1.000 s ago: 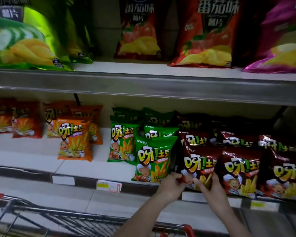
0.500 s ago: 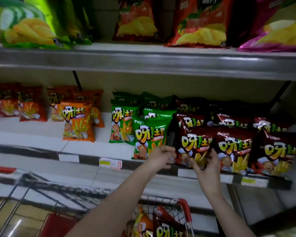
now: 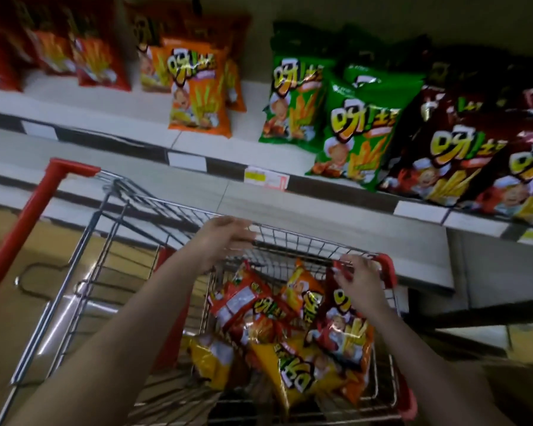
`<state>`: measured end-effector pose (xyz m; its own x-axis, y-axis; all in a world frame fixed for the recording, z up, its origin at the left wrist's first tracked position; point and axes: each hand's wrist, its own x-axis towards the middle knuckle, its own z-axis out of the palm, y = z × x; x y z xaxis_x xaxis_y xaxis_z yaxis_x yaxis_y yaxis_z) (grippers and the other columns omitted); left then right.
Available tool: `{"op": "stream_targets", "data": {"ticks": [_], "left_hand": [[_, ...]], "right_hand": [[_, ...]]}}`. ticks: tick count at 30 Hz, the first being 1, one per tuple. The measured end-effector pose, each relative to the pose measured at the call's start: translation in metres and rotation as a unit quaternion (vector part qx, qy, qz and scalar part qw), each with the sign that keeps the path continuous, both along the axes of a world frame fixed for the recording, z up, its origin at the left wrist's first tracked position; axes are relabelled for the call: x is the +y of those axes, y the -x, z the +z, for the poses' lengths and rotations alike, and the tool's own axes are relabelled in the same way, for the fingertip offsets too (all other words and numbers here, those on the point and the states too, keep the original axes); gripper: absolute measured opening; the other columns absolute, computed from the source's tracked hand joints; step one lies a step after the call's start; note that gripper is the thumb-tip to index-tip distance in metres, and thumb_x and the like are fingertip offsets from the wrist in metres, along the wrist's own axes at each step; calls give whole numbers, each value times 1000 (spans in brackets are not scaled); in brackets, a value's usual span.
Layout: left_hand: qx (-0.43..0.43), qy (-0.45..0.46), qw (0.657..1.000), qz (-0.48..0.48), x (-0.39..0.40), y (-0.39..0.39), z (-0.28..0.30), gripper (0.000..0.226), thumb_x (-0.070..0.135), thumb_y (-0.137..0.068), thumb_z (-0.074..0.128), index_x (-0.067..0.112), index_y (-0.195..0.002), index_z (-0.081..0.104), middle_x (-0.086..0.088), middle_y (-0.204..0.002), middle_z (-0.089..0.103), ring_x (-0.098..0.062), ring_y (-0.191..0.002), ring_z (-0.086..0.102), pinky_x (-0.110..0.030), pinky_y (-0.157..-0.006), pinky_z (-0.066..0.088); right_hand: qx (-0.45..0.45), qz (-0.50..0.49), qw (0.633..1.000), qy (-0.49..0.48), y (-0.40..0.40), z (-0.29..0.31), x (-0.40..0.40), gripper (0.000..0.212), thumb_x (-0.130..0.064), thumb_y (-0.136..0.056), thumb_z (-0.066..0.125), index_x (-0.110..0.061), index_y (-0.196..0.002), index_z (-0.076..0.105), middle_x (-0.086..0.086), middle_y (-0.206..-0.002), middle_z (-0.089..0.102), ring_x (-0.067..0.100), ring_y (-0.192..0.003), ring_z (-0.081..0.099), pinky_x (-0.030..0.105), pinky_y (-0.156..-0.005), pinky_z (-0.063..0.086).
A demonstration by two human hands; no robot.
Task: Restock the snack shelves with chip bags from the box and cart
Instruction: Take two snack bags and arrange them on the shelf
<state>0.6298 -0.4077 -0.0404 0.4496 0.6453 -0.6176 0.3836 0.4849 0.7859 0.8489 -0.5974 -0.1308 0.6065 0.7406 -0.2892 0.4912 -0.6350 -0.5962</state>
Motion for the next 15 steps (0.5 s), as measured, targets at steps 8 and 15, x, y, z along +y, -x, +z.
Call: {"op": "stream_targets", "data": {"ticks": [8,15], "left_hand": [[60,63,993,75,-12,92,-52,17,14,-98,51,6,-107,62,-12,-96,69,-27,-82,65,-36,-75,50],[-42,9,998,40,26,45,-11,19,16,-89,64,9,-107,66,-9,-95,75,-25,-88,72,-35,-79,54]], "right_hand": [[83,-73,957,267,37,-70,-37,108,-54,-84,68,-23,-155,-7,16,-161,-14,45,-145,18,53,-112,32],[-67,-130,979,-145,38,17,25,36,-27,-95,57,-18,-130,52,5,-133,46,18,-108,57,35,-91,53]]}}
